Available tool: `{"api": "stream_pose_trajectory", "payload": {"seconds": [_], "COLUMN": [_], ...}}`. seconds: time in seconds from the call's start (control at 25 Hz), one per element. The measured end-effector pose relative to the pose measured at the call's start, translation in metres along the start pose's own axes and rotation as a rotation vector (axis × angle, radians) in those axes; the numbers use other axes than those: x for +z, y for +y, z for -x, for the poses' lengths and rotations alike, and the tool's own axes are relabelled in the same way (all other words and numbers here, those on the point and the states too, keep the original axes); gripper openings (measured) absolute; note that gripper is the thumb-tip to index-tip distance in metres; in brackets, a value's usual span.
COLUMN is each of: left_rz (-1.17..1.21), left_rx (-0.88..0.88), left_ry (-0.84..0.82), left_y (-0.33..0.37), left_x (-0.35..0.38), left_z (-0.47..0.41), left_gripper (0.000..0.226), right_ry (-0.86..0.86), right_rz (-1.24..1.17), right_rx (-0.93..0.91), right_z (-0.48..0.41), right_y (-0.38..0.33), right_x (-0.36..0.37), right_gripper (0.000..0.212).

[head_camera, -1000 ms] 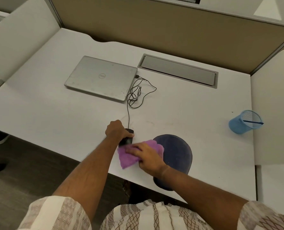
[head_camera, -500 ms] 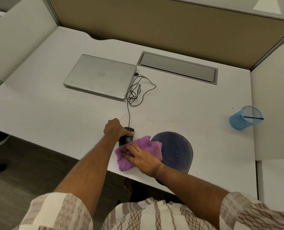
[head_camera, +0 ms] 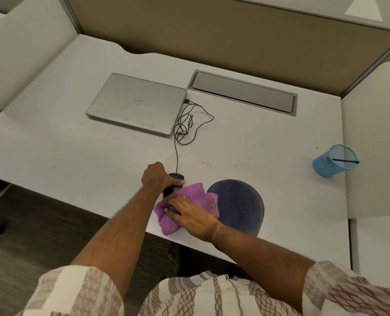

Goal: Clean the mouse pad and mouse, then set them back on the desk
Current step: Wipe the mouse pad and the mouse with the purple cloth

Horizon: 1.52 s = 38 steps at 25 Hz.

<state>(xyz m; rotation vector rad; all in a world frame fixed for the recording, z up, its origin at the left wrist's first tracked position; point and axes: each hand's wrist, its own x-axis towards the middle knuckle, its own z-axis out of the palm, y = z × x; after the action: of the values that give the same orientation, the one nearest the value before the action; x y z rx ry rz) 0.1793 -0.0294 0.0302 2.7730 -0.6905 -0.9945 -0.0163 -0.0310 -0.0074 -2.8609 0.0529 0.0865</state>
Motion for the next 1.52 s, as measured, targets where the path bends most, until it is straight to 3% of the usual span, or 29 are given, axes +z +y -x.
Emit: {"api": "stream_pose_trajectory", "payload": {"seconds": [0.2,0.44,0.56,0.68,0.84,1.04,1.28,1.52], "left_rz": [0.046,0.184,0.162,0.29,0.425,0.439,0.357,0.245], "left_rx": [0.009,0.05,0.122,0.117,0.087,0.058,0.056,0.093], "left_ry": [0.059,0.145,0.174,0.191,0.253,0.273,0.251,0.242], "left_y": [-0.009,-0.03,-0.034,-0.042,-0.057,-0.081,-0.098,-0.102], "left_x": [0.008,0.042,0.053,0.047,0.021,-0.014,-0.022,0.0], "left_z": [0.012,0.039,0.047,0.047,0.046,0.039,0.025,0.02], "left_gripper": [0.083,0.088,0.079,0.065,0.064,0.063,0.063,0.067], "right_ry": [-0.132,0.317,0.337,0.229,0.04,0.074,-0.021,-0.15], "right_rz": [-0.232,-0.504,-0.519,-0.523,-0.425,-0.483,-0.483,-0.522], "right_rx": [0.076,0.504,0.66,0.772,0.734,0.532,0.303,0.222], "right_z": [0.015,0.011,-0.024,-0.06,-0.088,-0.085,-0.059,-0.025], "right_y": [0.014,0.07,0.092,0.113,0.111,0.069,0.032,0.008], "right_x": [-0.019,-0.065,-0.064,-0.059,-0.041,-0.007,0.008,0.003], "right_gripper": [0.057,0.07,0.068,0.068,0.069,0.061,0.058,0.056]}}
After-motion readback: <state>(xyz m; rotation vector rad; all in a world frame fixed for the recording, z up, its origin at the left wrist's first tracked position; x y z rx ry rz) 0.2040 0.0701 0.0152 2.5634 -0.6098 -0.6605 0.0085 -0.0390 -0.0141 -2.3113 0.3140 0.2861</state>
